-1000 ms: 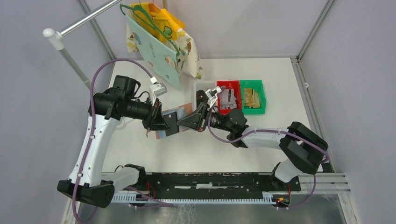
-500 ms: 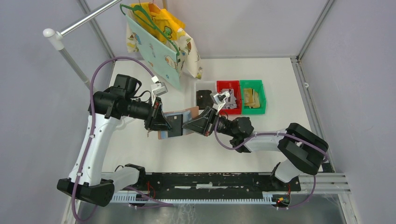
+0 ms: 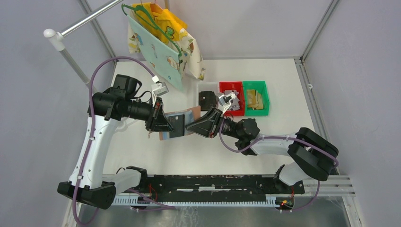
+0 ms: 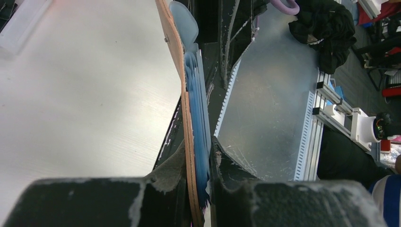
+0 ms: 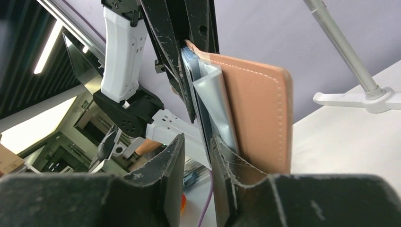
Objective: Take the credit cards out of the card holder
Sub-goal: Remove the credit card from the card holder.
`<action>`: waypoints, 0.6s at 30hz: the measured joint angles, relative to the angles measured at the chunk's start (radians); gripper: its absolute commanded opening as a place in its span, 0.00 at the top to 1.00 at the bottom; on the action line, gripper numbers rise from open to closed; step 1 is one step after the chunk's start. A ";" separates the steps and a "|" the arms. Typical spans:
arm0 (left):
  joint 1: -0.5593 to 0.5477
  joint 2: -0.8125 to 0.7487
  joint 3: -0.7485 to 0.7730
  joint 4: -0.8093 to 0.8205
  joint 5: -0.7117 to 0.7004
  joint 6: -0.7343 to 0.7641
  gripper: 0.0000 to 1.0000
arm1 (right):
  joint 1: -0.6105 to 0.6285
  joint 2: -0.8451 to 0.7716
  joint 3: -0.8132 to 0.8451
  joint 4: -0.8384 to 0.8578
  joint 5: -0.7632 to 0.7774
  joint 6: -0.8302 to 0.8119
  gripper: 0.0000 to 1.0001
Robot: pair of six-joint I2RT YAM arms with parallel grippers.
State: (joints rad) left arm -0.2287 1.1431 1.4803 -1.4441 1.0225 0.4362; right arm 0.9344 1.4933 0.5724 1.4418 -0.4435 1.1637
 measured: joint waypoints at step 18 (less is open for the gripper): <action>0.009 -0.038 0.000 0.072 -0.023 -0.134 0.77 | 0.021 -0.012 0.088 -0.163 0.000 -0.098 1.00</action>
State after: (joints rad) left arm -0.2195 1.1049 1.4803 -1.3720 0.9993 0.3027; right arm 0.9558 1.4815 0.6605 1.2789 -0.4431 1.0660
